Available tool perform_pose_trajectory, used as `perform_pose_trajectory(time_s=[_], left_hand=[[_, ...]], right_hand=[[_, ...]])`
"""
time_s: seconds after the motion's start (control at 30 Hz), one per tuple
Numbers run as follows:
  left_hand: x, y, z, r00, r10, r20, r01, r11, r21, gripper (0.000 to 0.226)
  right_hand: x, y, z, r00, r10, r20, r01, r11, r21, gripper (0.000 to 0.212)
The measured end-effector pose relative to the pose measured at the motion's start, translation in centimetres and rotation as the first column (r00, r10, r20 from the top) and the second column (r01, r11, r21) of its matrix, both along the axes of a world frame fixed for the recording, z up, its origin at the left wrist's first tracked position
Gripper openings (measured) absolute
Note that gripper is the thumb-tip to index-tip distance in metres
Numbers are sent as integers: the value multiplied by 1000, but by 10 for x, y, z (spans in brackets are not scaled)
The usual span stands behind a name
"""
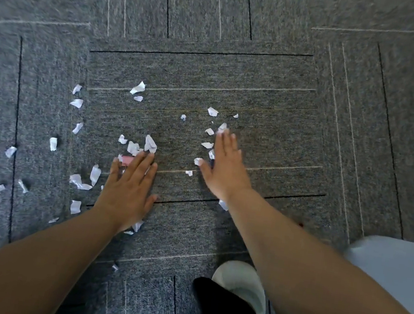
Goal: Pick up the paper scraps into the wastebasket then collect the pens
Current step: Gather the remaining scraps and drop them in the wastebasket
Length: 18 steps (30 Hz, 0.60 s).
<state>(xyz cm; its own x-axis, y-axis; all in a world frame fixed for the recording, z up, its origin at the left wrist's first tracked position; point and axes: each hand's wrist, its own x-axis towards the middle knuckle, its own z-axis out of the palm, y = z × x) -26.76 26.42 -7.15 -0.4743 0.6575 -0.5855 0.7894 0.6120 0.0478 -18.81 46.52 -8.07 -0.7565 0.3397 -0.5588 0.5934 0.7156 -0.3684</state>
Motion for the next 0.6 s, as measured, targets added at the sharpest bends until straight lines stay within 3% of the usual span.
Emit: perform_pose_trajectory(time_s=[0.1,0.2,0.3,0.4,0.47,0.6], left_hand=[[-11,-6,-2,999,39,-6,-39,997,68,67],[-29,-8,-6,998,65,-15,-63,995,78,67],[-41,-7,-10,996,78,-35,-75,995,68,66],[-43,-8,-12,994,104,-14,-102,991,83,66],[-42,-10,-12,993,118,26,-120,987,111,66],[-48,-17,-16,990,129,62,-136,980,143,65]], right_hand=[[-5,-40,10,982,140,-127,-159,976,-149,68],[-19,-26,12,975,48,-217,-57,998,-33,64],[-37,17,5,997,30,-68,-19,987,157,71],[-51,41,-6,995,14,97,-34,977,209,76],[-55,29,-9,992,79,96,-96,978,186,72],[-44,-33,-2,953,298,-56,-297,954,31,66]])
